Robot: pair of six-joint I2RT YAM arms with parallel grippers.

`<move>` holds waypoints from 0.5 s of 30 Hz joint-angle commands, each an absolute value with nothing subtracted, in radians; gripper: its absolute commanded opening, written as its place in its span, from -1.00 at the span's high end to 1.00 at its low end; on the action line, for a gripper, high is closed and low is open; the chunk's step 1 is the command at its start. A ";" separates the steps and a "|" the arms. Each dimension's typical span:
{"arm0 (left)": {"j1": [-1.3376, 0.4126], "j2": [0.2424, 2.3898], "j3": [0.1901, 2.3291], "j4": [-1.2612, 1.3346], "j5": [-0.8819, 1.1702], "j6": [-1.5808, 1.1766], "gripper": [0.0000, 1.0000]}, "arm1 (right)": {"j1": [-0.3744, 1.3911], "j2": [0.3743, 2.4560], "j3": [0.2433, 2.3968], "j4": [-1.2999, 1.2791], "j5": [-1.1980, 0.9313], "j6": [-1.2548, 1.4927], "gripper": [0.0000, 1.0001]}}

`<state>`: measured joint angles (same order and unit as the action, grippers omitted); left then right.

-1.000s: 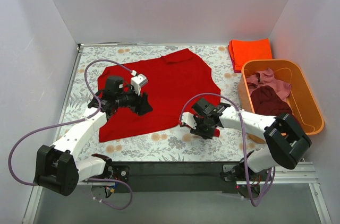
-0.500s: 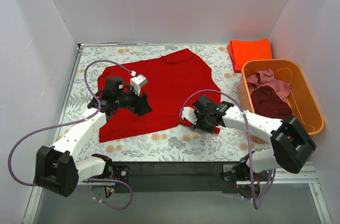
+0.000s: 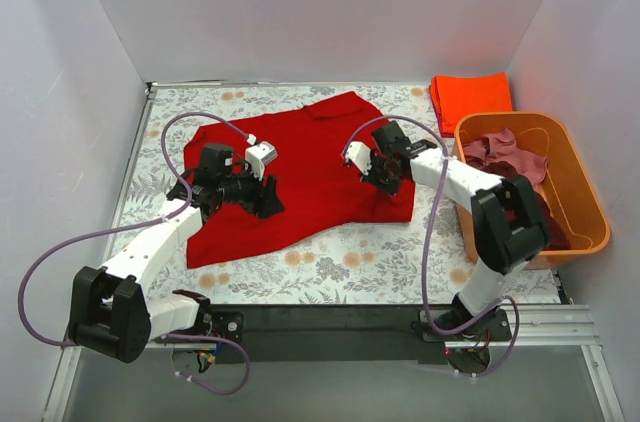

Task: Fold and stack the t-shirts
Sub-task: Flatten the tshirt out

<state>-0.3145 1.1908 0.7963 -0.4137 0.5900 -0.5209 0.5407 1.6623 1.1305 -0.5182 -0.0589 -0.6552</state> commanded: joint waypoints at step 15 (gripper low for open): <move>-0.302 1.247 0.850 -0.377 0.641 -0.534 -0.11 | 0.544 1.627 1.255 -0.664 -0.313 -0.572 0.58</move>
<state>-0.3065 1.2358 0.8051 -0.4042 0.6132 -0.5251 0.4957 1.6337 1.2797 -0.6094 -0.2466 -0.6056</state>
